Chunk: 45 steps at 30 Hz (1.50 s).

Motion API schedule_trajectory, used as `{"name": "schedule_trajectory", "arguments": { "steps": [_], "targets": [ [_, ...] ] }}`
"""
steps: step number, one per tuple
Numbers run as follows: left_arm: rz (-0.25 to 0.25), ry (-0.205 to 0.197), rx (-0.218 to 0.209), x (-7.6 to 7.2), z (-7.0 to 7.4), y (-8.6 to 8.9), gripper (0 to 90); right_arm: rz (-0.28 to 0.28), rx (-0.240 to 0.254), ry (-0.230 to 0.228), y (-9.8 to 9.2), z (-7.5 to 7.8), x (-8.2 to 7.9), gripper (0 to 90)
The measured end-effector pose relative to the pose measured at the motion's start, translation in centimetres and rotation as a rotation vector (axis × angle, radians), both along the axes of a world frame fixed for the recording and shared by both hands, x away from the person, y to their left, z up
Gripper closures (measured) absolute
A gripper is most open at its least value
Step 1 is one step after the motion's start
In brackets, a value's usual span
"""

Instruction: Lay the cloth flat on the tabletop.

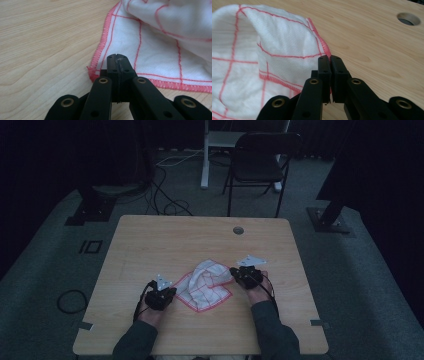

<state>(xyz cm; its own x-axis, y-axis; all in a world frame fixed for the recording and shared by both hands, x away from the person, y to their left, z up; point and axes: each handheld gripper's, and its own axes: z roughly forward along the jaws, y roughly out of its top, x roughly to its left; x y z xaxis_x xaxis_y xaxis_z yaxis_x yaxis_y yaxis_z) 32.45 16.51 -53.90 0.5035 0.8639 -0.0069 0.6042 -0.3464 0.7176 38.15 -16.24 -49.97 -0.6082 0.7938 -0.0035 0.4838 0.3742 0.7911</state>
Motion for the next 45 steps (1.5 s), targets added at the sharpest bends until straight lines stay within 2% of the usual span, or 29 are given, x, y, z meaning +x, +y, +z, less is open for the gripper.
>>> {"name": "schedule_trajectory", "arguments": {
  "steps": [9, 17, 26, 28, 31, 33, 34, 35, 38, 43, 45],
  "targets": [
    [0.031, 0.002, -0.005, 0.0, 0.0, 0.9, 90.0, -0.054, -0.007, 0.008, -2.9, -0.4, -0.2, 88.0],
    [0.068, 0.009, -0.004, 0.0, 0.1, 2.0, 90.0, -0.095, -0.008, 0.004, -4.8, -0.2, 0.0, 88.0],
    [0.148, 0.015, 0.001, 0.2, 0.2, 3.2, 89.9, -0.128, -0.009, 0.015, -5.9, -0.3, 0.4, 88.1],
    [0.158, 0.012, 0.016, 0.1, 0.2, 3.0, 84.6, -0.127, -0.009, 0.016, -5.9, -0.3, 0.4, 88.0],
    [0.129, -0.017, 0.042, -0.6, 0.9, 2.0, 79.5, -0.128, -0.015, 0.018, -5.7, -0.4, 0.4, 88.1],
    [0.096, -0.038, 0.037, -1.0, 1.5, 1.4, 79.2, -0.127, -0.015, 0.019, -5.7, -0.5, 0.5, 88.1],
    [0.096, -0.038, 0.037, -1.0, 1.5, 1.4, 78.8, -0.127, -0.015, 0.019, -5.7, -0.5, 0.5, 88.1],
    [0.054, -0.063, 0.018, -1.4, 2.3, 0.6, 78.8, -0.126, -0.016, 0.017, -5.6, -0.5, 0.5, 88.1],
    [0.0, -0.072, -0.033, -2.0, 2.9, -0.4, 78.5, -0.125, -0.015, 0.018, -5.5, -0.5, 0.5, 88.1],
    [-0.106, -0.08, -0.058, -3.0, 3.2, -3.0, 78.7, -0.12, -0.021, 0.02, -5.2, -0.6, 0.5, 88.1],
    [-0.144, -0.064, -0.073, -3.1, 3.0, -4.1, 79.3, -0.12, -0.02, 0.022, -5.2, -0.7, 0.5, 88.1]
  ]
}}
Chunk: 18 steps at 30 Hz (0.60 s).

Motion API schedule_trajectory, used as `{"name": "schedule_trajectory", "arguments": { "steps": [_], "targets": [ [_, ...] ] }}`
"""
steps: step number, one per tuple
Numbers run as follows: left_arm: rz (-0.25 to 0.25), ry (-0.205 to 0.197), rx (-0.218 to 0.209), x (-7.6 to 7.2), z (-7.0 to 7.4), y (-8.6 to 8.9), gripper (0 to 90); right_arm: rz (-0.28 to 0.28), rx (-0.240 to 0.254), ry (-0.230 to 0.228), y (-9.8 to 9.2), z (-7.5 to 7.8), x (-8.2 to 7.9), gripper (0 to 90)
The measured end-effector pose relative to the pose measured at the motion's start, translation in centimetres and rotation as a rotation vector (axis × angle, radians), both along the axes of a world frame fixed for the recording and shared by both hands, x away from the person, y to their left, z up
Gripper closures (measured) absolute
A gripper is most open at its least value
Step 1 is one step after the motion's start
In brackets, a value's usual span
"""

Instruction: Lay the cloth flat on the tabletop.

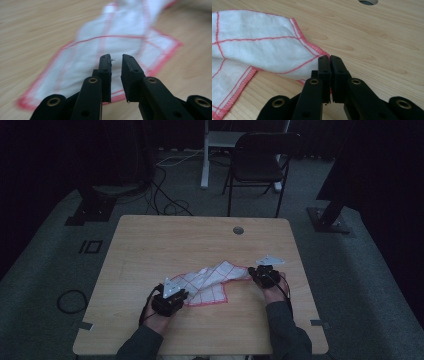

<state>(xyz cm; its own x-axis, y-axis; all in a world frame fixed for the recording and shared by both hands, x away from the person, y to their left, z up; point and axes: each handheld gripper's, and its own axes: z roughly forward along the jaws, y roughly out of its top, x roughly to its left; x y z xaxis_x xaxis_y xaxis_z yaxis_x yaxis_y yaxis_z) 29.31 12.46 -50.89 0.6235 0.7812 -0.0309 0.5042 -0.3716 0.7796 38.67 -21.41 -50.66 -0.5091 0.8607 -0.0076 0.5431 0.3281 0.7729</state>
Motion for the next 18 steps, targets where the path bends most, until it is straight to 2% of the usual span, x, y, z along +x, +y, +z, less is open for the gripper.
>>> {"name": "schedule_trajectory", "arguments": {
  "steps": [1, 2, 4, 7, 8, 9, 14, 18],
  "targets": [
    [0.0, 0.0, 0.0, 0.0, 0.0, 0.0, 79.8, 0.0, 0.0, 0.0, 0.0, 0.0, 0.0, 88.1],
    [-0.041, 0.01, 0.016, -0.2, -0.4, -1.4, 79.8, 0.001, -0.001, 0.001, 0.0, 0.0, 0.0, 88.1],
    [-0.08, 0.017, 0.028, -0.2, -0.8, -2.8, 80.1, 0.003, 0.0, 0.002, 0.1, -0.1, 0.1, 88.1],
    [-0.105, 0.023, 0.049, 0.2, -1.3, -4.5, 80.4, 0.003, 0.001, 0.003, 0.2, 0.0, 0.1, 88.1],
    [-0.105, 0.023, 0.049, 0.2, -1.3, -4.5, 80.8, 0.004, 0.001, 0.003, 0.2, 0.0, 0.1, 88.1],
    [-0.114, 0.035, 0.063, 0.9, -1.8, -5.6, 82.7, 0.005, 0.0, -0.001, 0.3, 0.1, 0.1, 88.1],
    [-0.107, 0.069, 0.078, 1.7, -2.8, -6.8, 84.6, 0.005, 0.001, -0.007, 0.3, 0.4, 0.3, 88.1],
    [-0.113, 0.074, 0.079, 1.5, -3.0, -6.5, 87.0, -0.001, 0.001, -0.007, 0.1, 0.5, 0.4, 88.1]
  ]
}}
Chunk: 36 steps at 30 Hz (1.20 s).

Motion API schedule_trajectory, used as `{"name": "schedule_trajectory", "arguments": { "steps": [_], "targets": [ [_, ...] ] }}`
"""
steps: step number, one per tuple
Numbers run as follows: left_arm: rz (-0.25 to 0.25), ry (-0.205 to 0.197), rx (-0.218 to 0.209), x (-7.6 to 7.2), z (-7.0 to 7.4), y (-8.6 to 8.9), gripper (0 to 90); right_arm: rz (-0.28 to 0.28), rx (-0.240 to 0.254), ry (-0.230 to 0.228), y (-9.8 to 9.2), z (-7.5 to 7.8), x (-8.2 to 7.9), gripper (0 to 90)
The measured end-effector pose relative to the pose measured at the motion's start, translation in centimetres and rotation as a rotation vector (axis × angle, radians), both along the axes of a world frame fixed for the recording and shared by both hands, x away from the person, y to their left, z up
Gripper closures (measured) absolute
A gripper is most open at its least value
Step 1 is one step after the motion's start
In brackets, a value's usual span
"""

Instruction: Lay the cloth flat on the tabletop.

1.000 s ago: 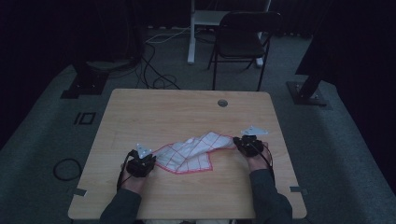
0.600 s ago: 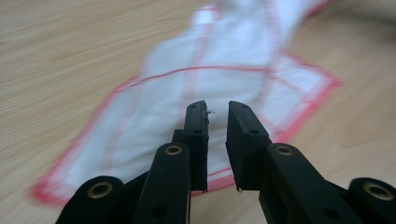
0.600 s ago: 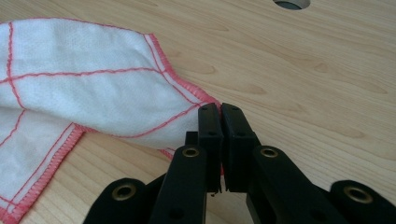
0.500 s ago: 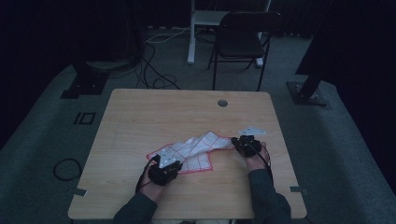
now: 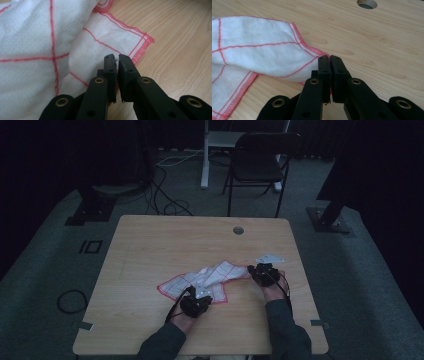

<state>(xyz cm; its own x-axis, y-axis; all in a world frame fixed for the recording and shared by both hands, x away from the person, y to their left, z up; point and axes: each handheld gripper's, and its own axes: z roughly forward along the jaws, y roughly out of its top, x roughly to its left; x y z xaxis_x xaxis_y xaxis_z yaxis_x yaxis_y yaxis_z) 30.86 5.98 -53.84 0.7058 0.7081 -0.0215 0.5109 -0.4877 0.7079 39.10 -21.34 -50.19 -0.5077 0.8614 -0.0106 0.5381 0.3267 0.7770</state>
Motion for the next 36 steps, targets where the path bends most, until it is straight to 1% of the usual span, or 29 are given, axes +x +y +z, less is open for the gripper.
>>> {"name": "schedule_trajectory", "arguments": {
  "steps": [4, 6, 7, 11, 16, 19, 22, 26, 29, 31, 32, 34, 36],
  "targets": [
    [-0.027, 0.004, 0.009, -0.5, 0.1, 0.9, 88.4, -0.007, -0.011, 0.002, -0.2, 0.0, 0.1, 88.1],
    [-0.023, 0.009, -0.002, -0.8, 0.0, 1.7, 88.6, -0.011, -0.011, 0.003, -0.3, -0.1, 0.1, 88.1],
    [-0.022, 0.01, -0.001, -1.0, 0.0, 2.1, 88.7, -0.012, -0.014, 0.004, -0.3, -0.1, 0.1, 88.1],
    [-0.005, 0.011, -0.002, -1.7, 0.0, 3.8, 88.8, -0.019, -0.02, 0.009, -0.5, -0.2, 0.2, 88.1],
    [0.022, 0.005, 0.015, -2.4, 0.1, 5.9, 88.9, -0.022, -0.026, 0.013, -0.7, -0.3, 0.1, 88.1],
    [0.039, 0.004, 0.021, -2.5, 0.2, 6.9, 88.9, -0.02, -0.027, 0.02, -0.8, -0.4, 0.0, 88.1],
    [0.055, 0.006, 0.029, -2.5, 0.3, 7.3, 88.9, -0.013, -0.028, 0.022, -0.7, -0.6, -0.1, 88.0],
    [0.057, 0.005, 0.039, -2.6, 0.3, 7.4, 88.9, -0.013, -0.036, 0.022, -0.5, -0.7, -0.5, 88.0],
    [0.058, 0.017, 0.022, -2.8, 0.3, 7.6, 88.8, -0.016, -0.018, 0.019, -0.7, -0.6, -1.3, 87.8],
    [0.056, 0.023, 0.01, -3.0, 0.3, 7.8, 88.3, -0.011, -0.015, 0.02, -0.8, -0.7, -1.7, 87.2],
    [0.054, 0.025, 0.004, -3.1, 0.3, 7.9, 86.3, -0.009, -0.012, 0.021, -0.9, -0.7, -1.9, 86.5],
    [0.053, 0.018, -0.002, -3.3, 0.3, 8.0, 80.7, -0.017, -0.013, 0.019, -1.0, -0.6, -2.0, 80.9],
    [0.049, 0.013, -0.003, -3.5, 0.4, 7.8, 78.8, -0.028, -0.009, 0.016, -1.0, -0.5, -2.0, 76.9]
  ]
}}
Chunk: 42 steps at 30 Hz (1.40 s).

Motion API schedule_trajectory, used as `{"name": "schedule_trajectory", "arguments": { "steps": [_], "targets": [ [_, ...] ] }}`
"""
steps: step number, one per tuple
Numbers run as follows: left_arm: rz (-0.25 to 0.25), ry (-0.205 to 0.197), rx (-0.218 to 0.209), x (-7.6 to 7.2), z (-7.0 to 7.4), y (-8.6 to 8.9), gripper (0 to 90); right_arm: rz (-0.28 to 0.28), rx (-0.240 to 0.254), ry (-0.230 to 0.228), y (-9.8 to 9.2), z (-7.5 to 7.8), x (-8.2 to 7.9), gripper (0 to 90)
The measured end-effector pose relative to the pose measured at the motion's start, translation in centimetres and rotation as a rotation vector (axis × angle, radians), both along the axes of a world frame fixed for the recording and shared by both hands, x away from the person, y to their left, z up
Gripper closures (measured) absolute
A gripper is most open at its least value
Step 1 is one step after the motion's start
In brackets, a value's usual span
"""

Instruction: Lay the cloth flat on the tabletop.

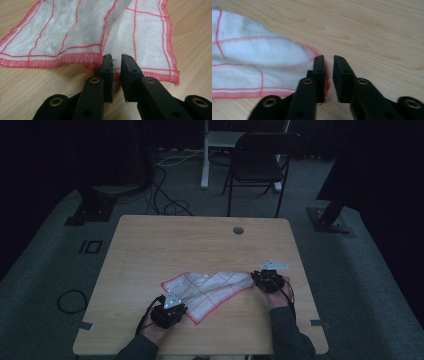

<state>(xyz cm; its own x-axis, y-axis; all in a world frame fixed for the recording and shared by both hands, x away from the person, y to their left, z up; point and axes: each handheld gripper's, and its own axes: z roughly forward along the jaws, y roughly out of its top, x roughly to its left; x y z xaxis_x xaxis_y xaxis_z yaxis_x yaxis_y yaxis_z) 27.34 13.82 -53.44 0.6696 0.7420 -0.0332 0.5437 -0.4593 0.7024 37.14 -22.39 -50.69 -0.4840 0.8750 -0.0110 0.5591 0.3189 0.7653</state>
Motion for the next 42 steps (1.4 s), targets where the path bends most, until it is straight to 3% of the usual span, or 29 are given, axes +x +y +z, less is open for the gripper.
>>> {"name": "schedule_trajectory", "arguments": {
  "steps": [7, 9, 13, 14, 18, 19, 21, 22, 26, 31, 33, 34, 38, 39, 41, 42],
  "targets": [
    [-0.045, -0.022, -0.019, 0.3, 0.6, -2.6, 76.6, 0.014, -0.003, -0.011, 1.0, 0.2, 0.1, 74.5],
    [-0.059, -0.029, -0.021, 0.9, 0.6, -4.1, 76.6, 0.028, -0.005, -0.011, 1.6, 0.2, 0.3, 74.4],
    [-0.073, -0.022, -0.006, 1.7, 0.4, -5.7, 76.6, 0.038, -0.006, -0.008, 2.2, 0.2, 0.4, 74.5],
    [-0.087, -0.004, 0.012, 2.2, 0.0, -6.8, 76.6, 0.045, -0.013, -0.008, 2.5, 0.2, 0.5, 74.6],
    [-0.103, 0.005, 0.009, 2.1, -0.3, -7.2, 77.7, 0.049, -0.011, -0.011, 2.7, 0.2, 0.5, 74.6],
    [-0.146, 0.012, 0.004, 1.7, -0.3, -7.2, 77.7, 0.05, -0.012, -0.012, 2.6, 0.3, 0.5, 74.5],
    [-0.164, 0.011, 0.006, 1.4, -0.3, -7.2, 77.7, 0.05, -0.014, -0.008, 2.5, 0.2, 0.5, 74.4],
    [-0.189, 0.014, 0.002, 0.9, -0.3, -6.8, 77.7, 0.051, -0.014, -0.007, 2.4, 0.2, 0.5, 74.3],
    [-0.201, 0.03, -0.032, 0.1, -0.4, -5.6, 77.7, 0.055, -0.014, -0.002, 2.4, 0.2, 0.5, 74.3],
    [-0.187, 0.045, -0.036, -0.8, -0.4, -3.6, 77.7, 0.064, -0.017, -0.002, 2.7, 0.2, 0.5, 73.7],
    [-0.158, 0.048, -0.02, -1.4, -0.2, -1.6, 77.5, 0.067, -0.016, -0.003, 2.9, 0.2, 0.5, 73.6],
    [-0.158, 0.048, -0.02, -1.4, -0.2, -1.6, 77.2, 0.067, -0.016, -0.003, 2.9, 0.2, 0.5, 73.6],
    [-0.07, 0.053, 0.006, -1.5, 0.1, 2.2, 76.6, 0.076, -0.016, -0.004, 3.3, 0.3, 0.6, 73.4],
    [-0.07, 0.053, 0.006, -1.5, 0.1, 2.2, 76.6, 0.079, -0.017, -0.003, 3.4, 0.3, 0.6, 73.4],
    [-0.009, 0.051, 0.025, -0.7, 0.2, 4.0, 76.5, 0.083, -0.016, -0.001, 3.6, 0.2, 0.6, 73.4],
    [-0.009, 0.051, 0.025, -0.7, 0.2, 4.0, 76.5, 0.083, -0.017, -0.001, 3.7, 0.2, 0.6, 73.3]
  ]
}}
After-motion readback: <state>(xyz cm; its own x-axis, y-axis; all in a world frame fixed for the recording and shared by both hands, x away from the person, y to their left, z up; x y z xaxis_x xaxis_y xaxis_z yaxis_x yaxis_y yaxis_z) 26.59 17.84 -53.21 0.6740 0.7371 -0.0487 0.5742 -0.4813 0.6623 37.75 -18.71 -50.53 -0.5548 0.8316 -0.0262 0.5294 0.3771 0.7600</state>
